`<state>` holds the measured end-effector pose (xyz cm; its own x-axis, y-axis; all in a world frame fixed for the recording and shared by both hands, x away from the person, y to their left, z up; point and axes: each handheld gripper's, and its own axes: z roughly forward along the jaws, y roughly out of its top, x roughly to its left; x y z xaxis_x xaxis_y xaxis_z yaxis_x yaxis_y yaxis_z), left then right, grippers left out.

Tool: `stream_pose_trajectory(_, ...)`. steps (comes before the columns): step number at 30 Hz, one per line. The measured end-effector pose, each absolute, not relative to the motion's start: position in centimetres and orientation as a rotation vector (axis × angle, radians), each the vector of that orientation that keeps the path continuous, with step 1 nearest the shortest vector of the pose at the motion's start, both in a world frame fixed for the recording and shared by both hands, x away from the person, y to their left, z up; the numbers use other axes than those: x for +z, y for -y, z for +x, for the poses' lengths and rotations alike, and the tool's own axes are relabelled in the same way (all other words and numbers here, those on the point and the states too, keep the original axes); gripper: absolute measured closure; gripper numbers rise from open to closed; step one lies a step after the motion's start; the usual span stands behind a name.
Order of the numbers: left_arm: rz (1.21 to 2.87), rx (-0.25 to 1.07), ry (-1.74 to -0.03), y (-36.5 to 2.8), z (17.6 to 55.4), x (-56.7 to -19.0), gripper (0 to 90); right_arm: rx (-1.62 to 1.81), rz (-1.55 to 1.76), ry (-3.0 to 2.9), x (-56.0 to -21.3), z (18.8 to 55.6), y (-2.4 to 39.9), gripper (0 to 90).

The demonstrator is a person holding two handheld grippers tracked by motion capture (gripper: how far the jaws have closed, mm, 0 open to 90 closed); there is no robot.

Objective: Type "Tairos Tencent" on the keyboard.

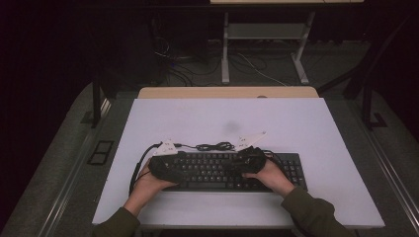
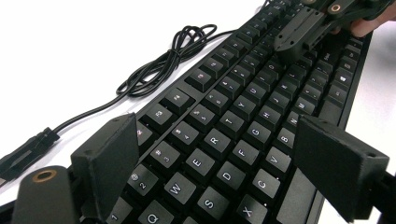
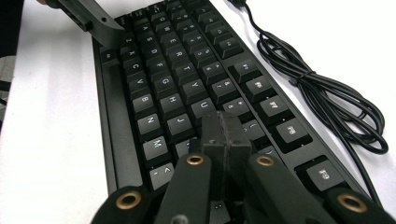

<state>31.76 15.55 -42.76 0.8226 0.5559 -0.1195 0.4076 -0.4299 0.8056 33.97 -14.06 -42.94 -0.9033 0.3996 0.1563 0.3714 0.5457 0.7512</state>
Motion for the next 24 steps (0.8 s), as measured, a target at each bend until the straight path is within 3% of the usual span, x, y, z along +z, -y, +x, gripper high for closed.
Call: stream_pose_trajectory(24, 2.081, 0.205, -0.704, -15.47, 31.74, -42.76, 14.0, 1.249, 0.701, -2.742, -43.69, 34.21, 13.87, 89.2)
